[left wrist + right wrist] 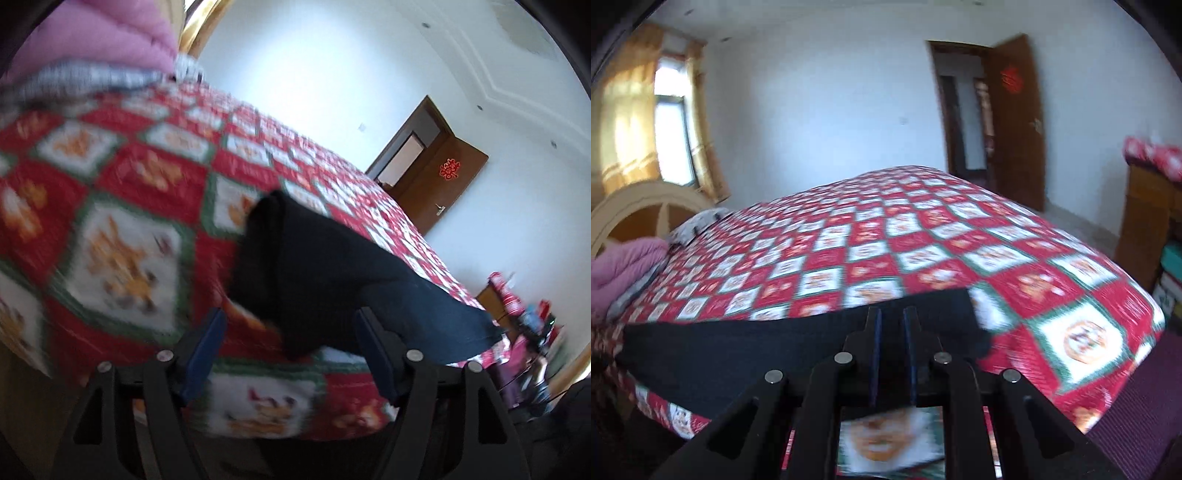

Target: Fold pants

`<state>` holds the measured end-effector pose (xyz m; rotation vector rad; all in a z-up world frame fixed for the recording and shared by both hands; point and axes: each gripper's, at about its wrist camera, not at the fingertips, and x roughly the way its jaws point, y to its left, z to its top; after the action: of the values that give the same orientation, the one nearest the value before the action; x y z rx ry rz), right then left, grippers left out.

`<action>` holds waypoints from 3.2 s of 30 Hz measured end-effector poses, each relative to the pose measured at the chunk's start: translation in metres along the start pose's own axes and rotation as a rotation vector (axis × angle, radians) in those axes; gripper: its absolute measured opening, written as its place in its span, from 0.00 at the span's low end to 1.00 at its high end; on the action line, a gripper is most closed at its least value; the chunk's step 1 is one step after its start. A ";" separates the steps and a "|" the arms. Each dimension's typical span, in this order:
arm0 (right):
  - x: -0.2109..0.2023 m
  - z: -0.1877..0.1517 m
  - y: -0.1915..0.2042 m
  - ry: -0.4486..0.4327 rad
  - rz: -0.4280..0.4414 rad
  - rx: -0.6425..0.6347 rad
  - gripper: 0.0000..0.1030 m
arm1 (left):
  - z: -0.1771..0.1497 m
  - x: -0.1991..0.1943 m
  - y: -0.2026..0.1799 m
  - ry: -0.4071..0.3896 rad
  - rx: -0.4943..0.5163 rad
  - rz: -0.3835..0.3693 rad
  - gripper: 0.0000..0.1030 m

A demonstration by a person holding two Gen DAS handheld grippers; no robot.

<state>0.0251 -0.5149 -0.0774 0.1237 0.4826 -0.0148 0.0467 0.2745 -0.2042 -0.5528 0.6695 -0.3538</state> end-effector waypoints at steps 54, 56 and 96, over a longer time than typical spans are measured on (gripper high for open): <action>0.095 -0.142 0.379 0.311 0.478 -0.814 0.02 | 0.021 0.024 0.006 0.007 0.271 0.173 0.07; 0.091 -0.132 0.376 0.313 0.505 -0.776 0.02 | 0.023 0.021 0.002 0.000 0.290 0.172 0.07; 0.093 -0.147 0.414 0.264 0.526 -0.819 0.03 | 0.012 0.056 -0.057 0.020 0.335 0.114 0.61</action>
<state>0.0577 -0.0842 -0.2025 -0.5607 0.6738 0.7161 0.0880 0.2070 -0.1901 -0.1919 0.6412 -0.3562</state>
